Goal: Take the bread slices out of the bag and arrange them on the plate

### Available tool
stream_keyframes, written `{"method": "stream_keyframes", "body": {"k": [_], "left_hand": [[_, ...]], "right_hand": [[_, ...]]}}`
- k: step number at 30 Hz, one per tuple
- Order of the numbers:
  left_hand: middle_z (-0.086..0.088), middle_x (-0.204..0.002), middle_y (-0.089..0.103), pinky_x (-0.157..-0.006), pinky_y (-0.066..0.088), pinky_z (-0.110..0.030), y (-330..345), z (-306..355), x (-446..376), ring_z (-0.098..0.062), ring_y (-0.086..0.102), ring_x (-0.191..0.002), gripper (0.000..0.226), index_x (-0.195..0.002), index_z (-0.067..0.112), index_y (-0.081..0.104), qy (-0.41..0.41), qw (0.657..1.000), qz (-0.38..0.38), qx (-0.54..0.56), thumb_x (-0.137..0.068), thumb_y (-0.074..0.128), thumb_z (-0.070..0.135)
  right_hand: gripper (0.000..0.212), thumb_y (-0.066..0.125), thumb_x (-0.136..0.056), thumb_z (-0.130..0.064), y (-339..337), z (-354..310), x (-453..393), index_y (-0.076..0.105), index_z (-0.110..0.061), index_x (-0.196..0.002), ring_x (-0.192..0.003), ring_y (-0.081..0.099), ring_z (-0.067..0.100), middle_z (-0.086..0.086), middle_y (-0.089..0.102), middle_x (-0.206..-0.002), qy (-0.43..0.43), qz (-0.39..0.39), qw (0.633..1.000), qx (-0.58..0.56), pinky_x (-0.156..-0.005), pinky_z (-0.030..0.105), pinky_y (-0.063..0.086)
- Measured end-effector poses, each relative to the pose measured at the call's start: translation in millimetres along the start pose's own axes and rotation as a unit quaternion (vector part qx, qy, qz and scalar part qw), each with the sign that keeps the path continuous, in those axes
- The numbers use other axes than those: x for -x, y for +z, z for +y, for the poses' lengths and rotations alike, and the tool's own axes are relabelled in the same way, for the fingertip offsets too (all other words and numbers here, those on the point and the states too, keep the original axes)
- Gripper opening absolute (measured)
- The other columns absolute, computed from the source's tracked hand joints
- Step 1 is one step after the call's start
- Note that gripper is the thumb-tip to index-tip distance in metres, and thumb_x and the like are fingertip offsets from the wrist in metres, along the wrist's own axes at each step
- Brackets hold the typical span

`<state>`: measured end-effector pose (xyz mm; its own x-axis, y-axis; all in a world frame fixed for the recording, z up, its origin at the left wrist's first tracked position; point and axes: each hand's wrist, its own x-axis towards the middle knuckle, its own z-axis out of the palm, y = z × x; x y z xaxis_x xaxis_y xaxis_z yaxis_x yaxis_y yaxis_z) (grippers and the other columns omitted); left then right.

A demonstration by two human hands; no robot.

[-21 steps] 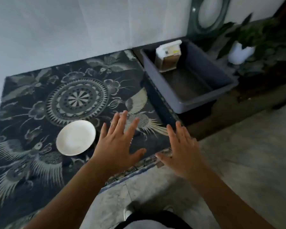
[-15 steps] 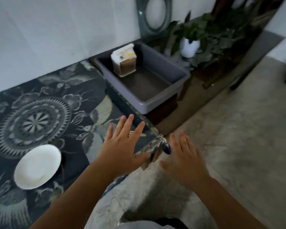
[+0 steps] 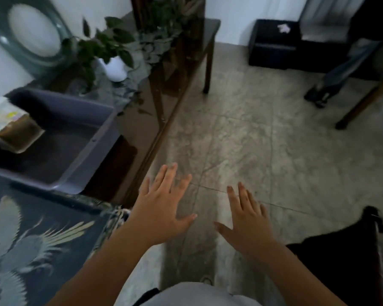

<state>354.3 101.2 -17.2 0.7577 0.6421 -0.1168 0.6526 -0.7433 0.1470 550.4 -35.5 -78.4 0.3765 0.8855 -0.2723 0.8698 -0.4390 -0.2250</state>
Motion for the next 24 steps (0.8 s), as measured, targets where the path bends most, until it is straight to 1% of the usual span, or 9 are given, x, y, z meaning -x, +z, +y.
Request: {"method": "stream_keyframes", "body": {"k": [3,8,10,13,15,17,20,22,24], "left_hand": [[-0.004,-0.162,-0.020,-0.117,0.002,-0.056,7,20,-29,-0.024,-0.021,-0.146,0.090,-0.151,0.037,-0.006,0.022,1.000,-0.014,-0.014,-0.077,0.022,0.080],[-0.005,-0.163,-0.015,-0.117,0.005,-0.056,13,37,-69,-0.030,-0.014,-0.147,0.091,-0.150,0.038,-0.008,0.047,0.998,-0.012,-0.032,-0.076,0.022,0.082],[-0.004,-0.163,-0.016,-0.116,0.004,-0.056,13,38,-85,-0.030,-0.015,-0.147,0.091,-0.150,0.038,-0.010,0.055,0.998,-0.016,-0.037,-0.076,0.020,0.082],[-0.004,-0.163,-0.017,-0.117,0.004,-0.056,15,35,-113,-0.029,-0.017,-0.147,0.091,-0.149,0.039,-0.012,0.066,0.997,-0.015,-0.026,-0.076,0.021,0.082],[-0.005,-0.163,-0.014,-0.117,0.006,-0.058,14,31,-133,-0.029,-0.015,-0.147,0.091,-0.150,0.039,-0.008,0.076,0.997,-0.009,-0.017,-0.077,0.023,0.081],[-0.005,-0.163,-0.012,-0.117,0.007,-0.059,12,24,-154,-0.029,-0.013,-0.148,0.091,-0.151,0.038,-0.004,0.086,0.996,-0.009,-0.016,-0.077,0.025,0.081],[-0.006,-0.163,-0.015,-0.116,0.005,-0.059,6,8,-188,-0.028,-0.016,-0.147,0.091,-0.151,0.037,-0.005,0.092,0.996,-0.009,-0.020,-0.077,0.025,0.080],[-0.006,-0.163,-0.015,-0.116,0.005,-0.059,2,-2,-210,-0.028,-0.016,-0.147,0.092,-0.151,0.036,-0.005,0.102,0.994,-0.014,-0.026,-0.077,0.024,0.080],[-0.007,-0.163,-0.014,-0.116,0.005,-0.059,-4,-12,-230,-0.029,-0.015,-0.147,0.091,-0.152,0.036,-0.004,0.111,0.993,-0.016,-0.026,-0.076,0.022,0.080]], "right_hand": [[0.101,0.031,-0.082,-0.080,-2,25,2,-0.025,-0.032,-0.151,-0.153,-0.010,0.027,0.000,-0.027,-0.163,0.022,0.000,1.000,-0.014,-0.120,0.054,0.007],[0.103,0.035,-0.084,-0.078,-7,48,-10,-0.023,-0.028,-0.152,-0.153,-0.012,0.026,0.000,-0.027,-0.163,0.060,-0.012,0.997,-0.037,-0.120,0.054,0.005],[0.102,0.035,-0.084,-0.078,-11,51,-20,-0.025,-0.029,-0.151,-0.153,-0.013,0.026,0.000,-0.028,-0.163,0.063,-0.013,0.997,-0.043,-0.120,0.054,0.004],[0.101,0.032,-0.083,-0.079,-16,52,-41,-0.026,-0.032,-0.150,-0.153,-0.010,0.026,0.000,-0.027,-0.163,0.065,-0.015,0.997,-0.042,-0.120,0.054,0.005],[0.101,0.033,-0.083,-0.079,-21,52,-61,-0.026,-0.033,-0.150,-0.153,-0.008,0.027,0.001,-0.026,-0.163,0.067,-0.015,0.997,-0.039,-0.120,0.055,0.007],[0.100,0.033,-0.083,-0.079,-26,51,-82,-0.026,-0.033,-0.150,-0.153,-0.010,0.028,-0.001,-0.031,-0.159,0.072,-0.016,0.997,-0.039,-0.120,0.055,0.007],[0.100,0.031,-0.082,-0.081,-36,50,-117,-0.026,-0.034,-0.150,-0.153,-0.008,0.028,-0.004,-0.035,-0.152,0.079,-0.007,0.996,-0.038,-0.120,0.055,0.007],[0.100,0.029,-0.081,-0.081,-44,50,-140,-0.024,-0.033,-0.150,-0.153,-0.007,0.028,-0.004,-0.033,-0.153,0.088,-0.001,0.996,-0.034,-0.119,0.055,0.008],[0.101,0.029,-0.081,-0.082,-53,49,-162,-0.022,-0.031,-0.152,-0.154,-0.006,0.027,-0.001,-0.028,-0.160,0.101,0.004,0.994,-0.036,-0.119,0.055,0.010]]}}
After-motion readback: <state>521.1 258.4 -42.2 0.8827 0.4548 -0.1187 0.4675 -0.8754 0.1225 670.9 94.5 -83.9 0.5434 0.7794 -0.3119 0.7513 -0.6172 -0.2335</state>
